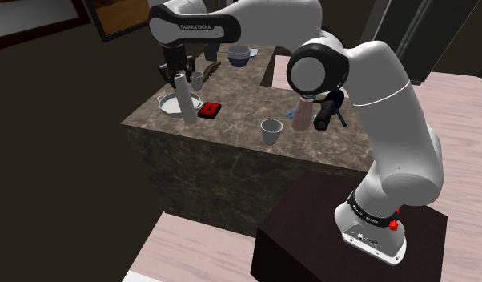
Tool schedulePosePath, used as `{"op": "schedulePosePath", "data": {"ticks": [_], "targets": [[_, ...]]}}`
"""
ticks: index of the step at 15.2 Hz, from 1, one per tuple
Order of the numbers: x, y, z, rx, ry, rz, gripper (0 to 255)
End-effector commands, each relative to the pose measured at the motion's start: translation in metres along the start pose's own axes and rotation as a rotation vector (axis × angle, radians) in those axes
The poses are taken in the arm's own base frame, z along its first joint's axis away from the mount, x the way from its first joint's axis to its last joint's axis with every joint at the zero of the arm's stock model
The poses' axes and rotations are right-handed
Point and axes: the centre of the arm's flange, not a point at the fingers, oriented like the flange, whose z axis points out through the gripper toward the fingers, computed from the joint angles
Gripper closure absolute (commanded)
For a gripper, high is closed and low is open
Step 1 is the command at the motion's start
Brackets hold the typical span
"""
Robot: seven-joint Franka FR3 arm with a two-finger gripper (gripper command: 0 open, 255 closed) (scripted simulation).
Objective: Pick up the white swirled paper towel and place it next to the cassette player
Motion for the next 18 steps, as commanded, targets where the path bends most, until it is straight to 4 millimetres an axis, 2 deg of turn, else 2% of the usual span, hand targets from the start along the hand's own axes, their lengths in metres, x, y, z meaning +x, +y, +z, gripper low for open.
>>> {"op": "schedulePosePath", "data": {"ticks": [1, 8, 15, 16, 18], "targets": [[0.000, -0.001, 0.010, 0.000, 0.001, 0.000, 255], [-0.006, -0.004, 0.047, 0.000, 0.001, 0.000, 255], [-0.006, -0.004, 0.047, 0.000, 0.001, 0.000, 255], [-0.006, -0.004, 0.047, 0.000, 0.001, 0.000, 0], [-0.006, -0.004, 0.047, 0.000, 0.001, 0.000, 0]]}}
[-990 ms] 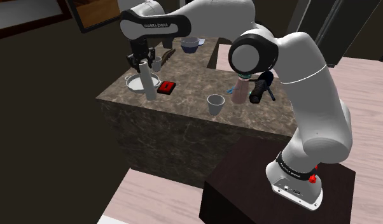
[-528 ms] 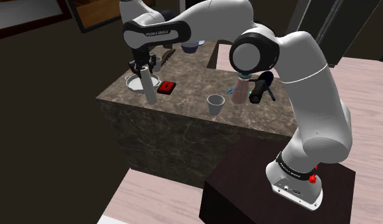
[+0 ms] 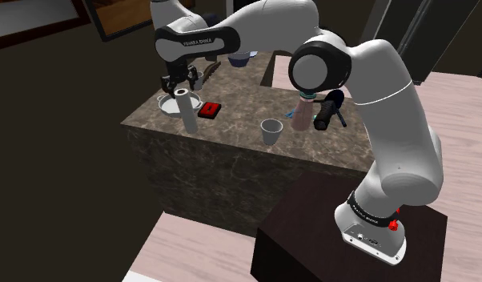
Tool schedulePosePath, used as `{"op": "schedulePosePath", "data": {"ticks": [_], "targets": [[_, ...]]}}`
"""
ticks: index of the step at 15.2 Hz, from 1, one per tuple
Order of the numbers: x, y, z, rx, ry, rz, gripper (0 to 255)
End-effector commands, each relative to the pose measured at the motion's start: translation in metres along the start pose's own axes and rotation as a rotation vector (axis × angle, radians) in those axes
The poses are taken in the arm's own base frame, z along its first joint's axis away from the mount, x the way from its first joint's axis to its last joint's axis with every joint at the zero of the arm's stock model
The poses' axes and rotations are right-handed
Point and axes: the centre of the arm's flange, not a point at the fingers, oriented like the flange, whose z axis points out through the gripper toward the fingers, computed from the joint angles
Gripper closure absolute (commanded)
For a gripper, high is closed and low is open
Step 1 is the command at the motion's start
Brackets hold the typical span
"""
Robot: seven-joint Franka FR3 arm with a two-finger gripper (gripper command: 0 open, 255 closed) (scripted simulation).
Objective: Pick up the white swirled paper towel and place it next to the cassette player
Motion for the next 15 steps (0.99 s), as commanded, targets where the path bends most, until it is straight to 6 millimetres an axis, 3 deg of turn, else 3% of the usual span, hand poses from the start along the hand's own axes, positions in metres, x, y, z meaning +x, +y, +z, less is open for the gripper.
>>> {"op": "schedulePosePath", "data": {"ticks": [1, 3, 7, 15], "targets": [[0.000, 0.000, 0.000, 0.000, 0.000, 0.000, 0], [0.000, 0.000, 0.000, 0.000, 0.000, 0.000, 0], [0.000, 0.000, -0.050, 0.000, 0.000, 0.000, 0], [0.000, 0.000, -0.050, 0.000, 0.000, 0.000, 0]]}}
